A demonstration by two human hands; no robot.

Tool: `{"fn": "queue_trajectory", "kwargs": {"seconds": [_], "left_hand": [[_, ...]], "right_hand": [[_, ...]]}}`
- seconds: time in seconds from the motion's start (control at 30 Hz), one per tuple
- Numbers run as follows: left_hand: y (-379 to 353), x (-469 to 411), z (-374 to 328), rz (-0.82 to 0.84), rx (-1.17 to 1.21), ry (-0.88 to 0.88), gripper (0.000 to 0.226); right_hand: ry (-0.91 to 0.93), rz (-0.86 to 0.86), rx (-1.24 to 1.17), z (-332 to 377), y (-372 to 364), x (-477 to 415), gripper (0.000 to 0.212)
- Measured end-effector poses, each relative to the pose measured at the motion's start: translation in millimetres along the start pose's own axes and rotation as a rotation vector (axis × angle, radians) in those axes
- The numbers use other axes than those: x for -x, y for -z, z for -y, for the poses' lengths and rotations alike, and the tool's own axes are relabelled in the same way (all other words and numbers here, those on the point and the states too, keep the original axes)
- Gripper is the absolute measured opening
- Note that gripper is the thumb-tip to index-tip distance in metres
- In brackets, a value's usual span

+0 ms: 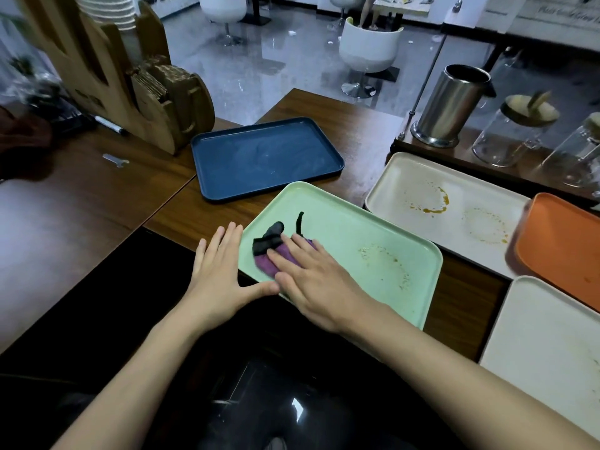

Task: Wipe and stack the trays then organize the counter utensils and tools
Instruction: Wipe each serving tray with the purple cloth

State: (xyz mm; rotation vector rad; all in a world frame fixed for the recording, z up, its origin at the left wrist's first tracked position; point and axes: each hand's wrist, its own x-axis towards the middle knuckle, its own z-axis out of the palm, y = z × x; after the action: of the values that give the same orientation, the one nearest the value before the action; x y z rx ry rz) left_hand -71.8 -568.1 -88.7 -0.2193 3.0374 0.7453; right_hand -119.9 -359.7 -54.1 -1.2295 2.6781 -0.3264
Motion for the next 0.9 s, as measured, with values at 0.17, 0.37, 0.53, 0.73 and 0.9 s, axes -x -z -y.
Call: {"fn": "queue_trajectory", "kwargs": {"seconds": [0.17,0.37,0.53,0.73,0.9], "left_hand": [[0.4,1.0,-0.6,-0.005,-0.003,-0.002,0.148],[1.6,1.2,-1.0,-0.001,-0.005,0.002,0.145],[2.4,3.0,-1.7,0.002,0.038,-0.005,0.146],[1.3,1.8,-0.6,0.004,0.034,0.004,0.141],[0.0,1.6,0.9,0.005,0.027,0.007,0.141]], "right_hand": [[0.034,0.0,-0.028,6.2,-3.8,17.6,0.061],[0.047,0.024,0.057,-1.6,-5.3,16.5,0.066],[-0.06,0.052,0.046,-29.5,3.1,6.9,0.062],[-0.244,-0.012,0.047,-84.1,24.6,-6.7,0.055],[-0.229,-0.05,0.042,-86.6,21.3,-9.7,0.054]]}}
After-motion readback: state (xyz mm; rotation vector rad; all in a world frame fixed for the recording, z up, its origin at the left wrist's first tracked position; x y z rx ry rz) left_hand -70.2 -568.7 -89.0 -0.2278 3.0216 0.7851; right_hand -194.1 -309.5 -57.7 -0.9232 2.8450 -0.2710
